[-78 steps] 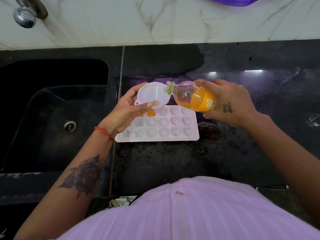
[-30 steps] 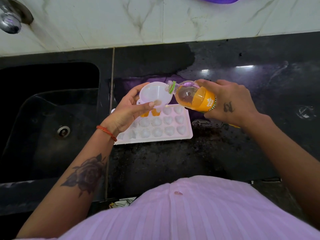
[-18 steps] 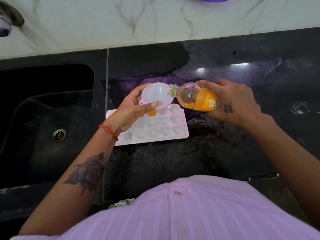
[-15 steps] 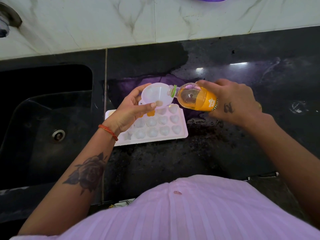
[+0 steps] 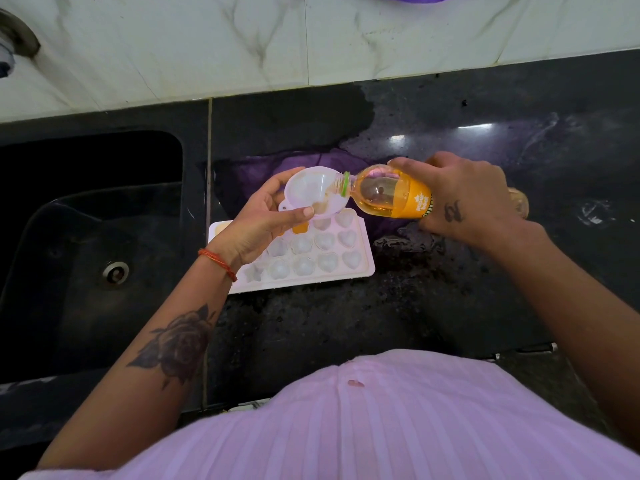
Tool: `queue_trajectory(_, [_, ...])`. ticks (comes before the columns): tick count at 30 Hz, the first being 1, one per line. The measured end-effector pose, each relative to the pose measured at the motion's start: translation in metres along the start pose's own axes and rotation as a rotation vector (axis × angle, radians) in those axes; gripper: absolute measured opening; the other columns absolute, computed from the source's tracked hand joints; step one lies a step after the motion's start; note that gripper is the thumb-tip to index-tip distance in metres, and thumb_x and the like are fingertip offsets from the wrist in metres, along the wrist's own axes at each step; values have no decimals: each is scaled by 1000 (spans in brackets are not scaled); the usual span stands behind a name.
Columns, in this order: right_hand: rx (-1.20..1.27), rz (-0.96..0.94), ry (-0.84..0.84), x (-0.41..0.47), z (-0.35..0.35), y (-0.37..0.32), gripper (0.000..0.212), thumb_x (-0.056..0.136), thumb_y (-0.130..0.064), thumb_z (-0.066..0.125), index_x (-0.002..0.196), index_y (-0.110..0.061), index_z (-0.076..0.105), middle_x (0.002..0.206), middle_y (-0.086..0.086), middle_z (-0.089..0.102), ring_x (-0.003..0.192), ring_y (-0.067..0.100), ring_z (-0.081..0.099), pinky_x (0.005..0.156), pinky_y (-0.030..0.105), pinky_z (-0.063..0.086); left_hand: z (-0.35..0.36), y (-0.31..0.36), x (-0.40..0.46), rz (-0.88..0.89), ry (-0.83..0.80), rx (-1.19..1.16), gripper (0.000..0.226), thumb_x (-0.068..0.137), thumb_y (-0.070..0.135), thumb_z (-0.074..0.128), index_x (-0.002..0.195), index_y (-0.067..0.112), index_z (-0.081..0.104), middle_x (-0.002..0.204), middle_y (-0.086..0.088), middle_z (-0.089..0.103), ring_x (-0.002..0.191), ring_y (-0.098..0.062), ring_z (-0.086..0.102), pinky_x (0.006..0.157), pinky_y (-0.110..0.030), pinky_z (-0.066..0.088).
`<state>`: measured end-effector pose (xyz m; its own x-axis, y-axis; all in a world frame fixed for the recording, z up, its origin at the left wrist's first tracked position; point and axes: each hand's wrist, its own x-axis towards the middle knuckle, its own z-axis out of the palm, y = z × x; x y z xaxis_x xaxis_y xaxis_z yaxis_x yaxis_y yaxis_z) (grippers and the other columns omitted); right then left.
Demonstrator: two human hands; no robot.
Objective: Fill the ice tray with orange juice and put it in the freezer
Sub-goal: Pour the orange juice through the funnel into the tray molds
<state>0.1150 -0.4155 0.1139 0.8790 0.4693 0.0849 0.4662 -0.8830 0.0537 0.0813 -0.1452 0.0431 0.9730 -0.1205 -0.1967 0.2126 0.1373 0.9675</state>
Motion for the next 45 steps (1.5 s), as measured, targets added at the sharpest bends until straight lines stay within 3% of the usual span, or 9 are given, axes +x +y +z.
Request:
queue_trajectory(12, [114, 15, -22, 0, 0, 0, 84, 66, -32, 78, 139, -35, 35, 107, 11, 60, 88, 35, 60, 72, 38, 45, 3, 3, 1, 3, 3, -24, 64, 67, 8, 74, 124, 27, 52, 121, 1, 56, 114, -23, 57, 79, -30, 58])
queue_trajectory(23, [206, 52, 27, -11, -1, 8, 86, 59, -37, 81, 135, -35, 41, 103, 11, 63, 87, 36, 60, 71, 36, 43, 12, 6, 10, 3, -46, -31, 64, 70, 8, 74, 128, 21, 50, 115, 6, 62, 110, -20, 63, 86, -33, 56])
queue_trajectory(26, [183, 53, 33, -15, 0, 12, 82, 63, -42, 79, 135, -36, 41, 102, 11, 63, 85, 36, 61, 70, 36, 44, 17, 5, 15, -15, -47, 13, 67, 71, 11, 77, 130, 24, 48, 107, 12, 67, 103, -18, 66, 91, -42, 53])
queue_trajectory(28, [147, 60, 27, -17, 1, 14, 81, 65, -40, 78, 136, -36, 39, 103, 11, 62, 85, 36, 60, 69, 35, 42, 18, 3, 17, -21, -52, 65, 63, 73, 14, 76, 127, 33, 49, 102, 16, 70, 100, -24, 66, 98, -56, 43])
queue_trajectory(30, [109, 64, 12, -18, 0, 16, 81, 68, -38, 77, 137, -37, 36, 104, 11, 60, 85, 36, 60, 68, 34, 40, 20, 2, 19, -24, -65, 83, 62, 72, 16, 76, 124, 38, 49, 100, 17, 70, 100, -30, 62, 99, -60, 40])
queue_trajectory(33, [71, 70, 4, -20, -1, 18, 80, 70, -38, 76, 138, -38, 34, 108, 10, 60, 86, 37, 60, 68, 34, 40, 23, 2, 20, -32, -73, 114, 65, 71, 20, 79, 125, 41, 48, 98, 19, 70, 92, -26, 62, 80, -42, 52])
queue_trajectory(37, [8, 83, -4, -22, -1, 19, 81, 72, -41, 75, 139, -39, 32, 109, 9, 59, 86, 34, 60, 66, 31, 33, 24, 2, 21, -35, -77, 134, 62, 73, 20, 78, 122, 44, 49, 96, 19, 70, 81, -16, 63, 67, -26, 52])
queue_trajectory(39, [-27, 86, -5, -22, -2, 20, 80, 73, -41, 74, 140, -39, 31, 110, 9, 59, 87, 35, 60, 65, 32, 31, 25, 2, 21, -32, -83, 130, 63, 70, 21, 78, 121, 44, 49, 96, 19, 70, 75, -11, 65, 62, -23, 52])
queue_trajectory(45, [-30, 81, -5, -22, -4, 20, 77, 75, -37, 72, 140, -39, 31, 111, 11, 58, 87, 37, 60, 66, 34, 33, 25, -1, 23, -22, -85, 136, 60, 77, 11, 73, 123, 41, 49, 97, 19, 70, 80, -5, 68, 66, -24, 54])
